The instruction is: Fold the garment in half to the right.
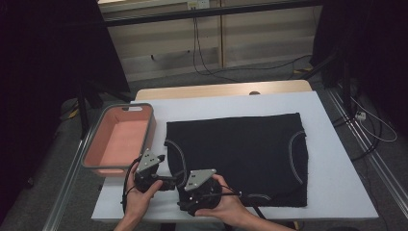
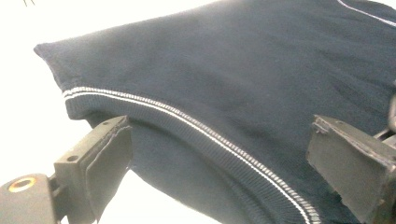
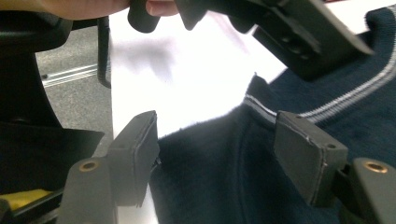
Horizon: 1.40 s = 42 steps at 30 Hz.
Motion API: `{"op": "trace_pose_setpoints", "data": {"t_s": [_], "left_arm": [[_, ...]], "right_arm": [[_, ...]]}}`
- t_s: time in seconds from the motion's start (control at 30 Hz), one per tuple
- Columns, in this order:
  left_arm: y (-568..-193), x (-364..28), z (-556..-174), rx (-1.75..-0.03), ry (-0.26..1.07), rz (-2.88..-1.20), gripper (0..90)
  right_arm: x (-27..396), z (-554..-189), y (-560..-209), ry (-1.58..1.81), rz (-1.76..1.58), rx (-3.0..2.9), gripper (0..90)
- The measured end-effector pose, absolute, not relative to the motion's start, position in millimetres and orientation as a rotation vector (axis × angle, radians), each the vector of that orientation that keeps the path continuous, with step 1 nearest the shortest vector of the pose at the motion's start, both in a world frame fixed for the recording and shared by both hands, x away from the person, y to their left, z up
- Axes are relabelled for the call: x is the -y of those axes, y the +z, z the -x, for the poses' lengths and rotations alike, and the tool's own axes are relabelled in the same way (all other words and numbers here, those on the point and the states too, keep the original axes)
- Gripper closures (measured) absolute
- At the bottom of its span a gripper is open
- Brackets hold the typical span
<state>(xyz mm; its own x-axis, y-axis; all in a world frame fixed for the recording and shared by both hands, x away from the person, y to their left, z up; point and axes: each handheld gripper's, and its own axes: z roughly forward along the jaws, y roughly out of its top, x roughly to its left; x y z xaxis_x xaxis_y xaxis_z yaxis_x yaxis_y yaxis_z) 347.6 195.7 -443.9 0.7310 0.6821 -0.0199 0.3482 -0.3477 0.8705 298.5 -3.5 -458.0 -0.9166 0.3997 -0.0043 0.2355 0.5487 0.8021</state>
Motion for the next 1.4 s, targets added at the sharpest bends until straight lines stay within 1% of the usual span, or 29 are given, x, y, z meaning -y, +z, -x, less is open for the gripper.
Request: {"op": "trace_pose_setpoints", "data": {"t_s": [0.2, 0.33, 0.4, 0.5, 0.63, 0.67, 0.73, 0.77, 0.9, 0.97, 1.0, 1.07, 1.23, 1.3, 1.4], "left_arm": [[-443, -194, -344, -0.767, 0.451, -1.970, 7.6], [-444, -194, -345, -0.766, 0.449, -1.974, 7.7], [-445, -194, -345, -0.769, 0.447, -1.977, 7.8], [-445, -193, -346, -0.773, 0.445, -1.981, 7.7], [-446, -193, -346, -0.787, 0.446, -1.975, 7.7], [-446, -194, -347, -0.789, 0.451, -1.977, 7.4], [-446, -195, -346, -0.800, 0.448, -1.969, 6.3], [-446, -195, -346, -0.800, 0.449, -1.968, 6.2], [-447, -192, -347, -0.790, 0.445, -1.980, 5.6], [-447, -190, -348, -0.787, 0.444, -1.986, 5.6], [-446, -189, -348, -0.775, 0.462, -2.002, 5.6], [-446, -187, -348, -0.769, 0.464, -2.004, 5.6], [-443, -183, -357, -0.782, 0.466, -1.985, 6.4], [-440, -180, -365, -0.790, 0.463, -2.013, 9.1], [-436, -178, -381, -0.825, 0.469, -1.992, 9.3]], "right_arm": [[-11, -297, -464, 1.256, -0.513, -2.605, 25.5], [-13, -295, -474, 1.192, -0.530, -2.610, 24.4], [-11, -294, -477, 1.195, -0.535, -2.586, 25.7], [-9, -295, -474, 1.176, -0.583, -2.575, 35.6], [-9, -296, -473, 1.146, -0.576, -2.584, 39.6], [-9, -296, -473, 1.132, -0.575, -2.589, 42.0], [-6, -297, -472, 1.125, -0.592, -2.578, 51.4], [-5, -297, -473, 1.132, -0.607, -2.564, 54.7], [-6, -296, -473, 1.111, -0.616, -2.558, 56.9], [-5, -298, -471, 1.102, -0.644, -2.563, 66.4], [-2, -300, -471, 1.119, -0.644, -2.568, 67.3], [5, -305, -471, 1.187, -0.709, -2.585, 72.6], [7, -304, -471, 1.194, -0.706, -2.584, 74.8], [8, -305, -471, 1.209, -0.701, -2.587, 75.1], [9, -305, -472, 1.211, -0.694, -2.581, 75.2]]}}
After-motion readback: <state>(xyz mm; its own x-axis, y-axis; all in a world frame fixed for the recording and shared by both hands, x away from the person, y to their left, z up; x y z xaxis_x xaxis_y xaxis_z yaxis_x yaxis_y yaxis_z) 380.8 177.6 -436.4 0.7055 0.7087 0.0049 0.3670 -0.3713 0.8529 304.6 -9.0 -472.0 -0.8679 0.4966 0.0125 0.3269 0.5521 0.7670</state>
